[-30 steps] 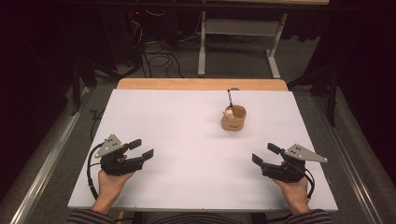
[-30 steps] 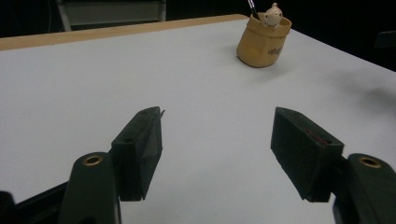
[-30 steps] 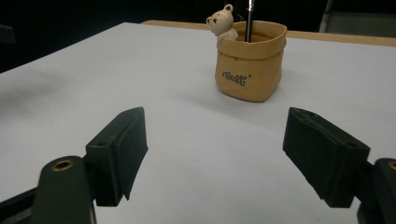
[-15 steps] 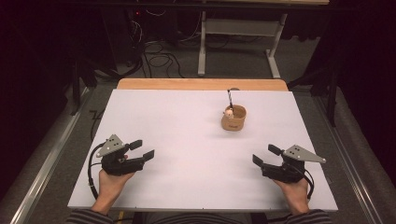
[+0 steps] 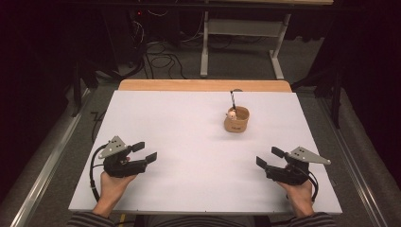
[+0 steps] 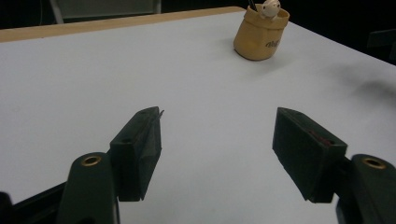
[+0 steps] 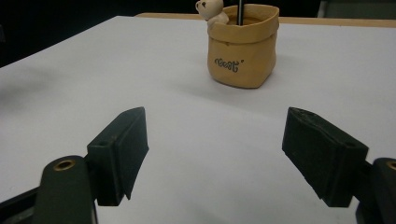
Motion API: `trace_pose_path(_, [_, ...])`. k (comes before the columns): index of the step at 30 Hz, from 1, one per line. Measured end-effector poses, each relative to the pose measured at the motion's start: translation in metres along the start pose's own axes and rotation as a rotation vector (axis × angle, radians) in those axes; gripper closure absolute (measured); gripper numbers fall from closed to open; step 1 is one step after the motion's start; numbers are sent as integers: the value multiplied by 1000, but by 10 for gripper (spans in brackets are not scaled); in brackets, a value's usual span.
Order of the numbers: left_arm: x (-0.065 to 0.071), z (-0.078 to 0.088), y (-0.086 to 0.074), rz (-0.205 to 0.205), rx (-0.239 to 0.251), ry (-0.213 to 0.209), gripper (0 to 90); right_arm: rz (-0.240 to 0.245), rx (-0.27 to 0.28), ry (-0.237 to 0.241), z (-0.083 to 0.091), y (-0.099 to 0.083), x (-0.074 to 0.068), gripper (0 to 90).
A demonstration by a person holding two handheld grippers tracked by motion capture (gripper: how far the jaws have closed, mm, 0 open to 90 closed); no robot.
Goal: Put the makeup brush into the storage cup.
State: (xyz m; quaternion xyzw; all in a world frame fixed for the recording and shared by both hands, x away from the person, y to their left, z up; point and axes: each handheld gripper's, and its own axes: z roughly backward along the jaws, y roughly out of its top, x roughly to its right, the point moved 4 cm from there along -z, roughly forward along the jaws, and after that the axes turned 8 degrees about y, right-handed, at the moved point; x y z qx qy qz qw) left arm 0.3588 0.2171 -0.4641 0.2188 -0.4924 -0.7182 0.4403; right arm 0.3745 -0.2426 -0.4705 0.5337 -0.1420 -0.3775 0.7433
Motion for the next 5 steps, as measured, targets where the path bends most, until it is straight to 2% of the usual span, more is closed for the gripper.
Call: trace_pose_path(5, [0, 0, 0, 1, 2, -1, 325, 6, 7, -4, 1, 1, 0, 233])
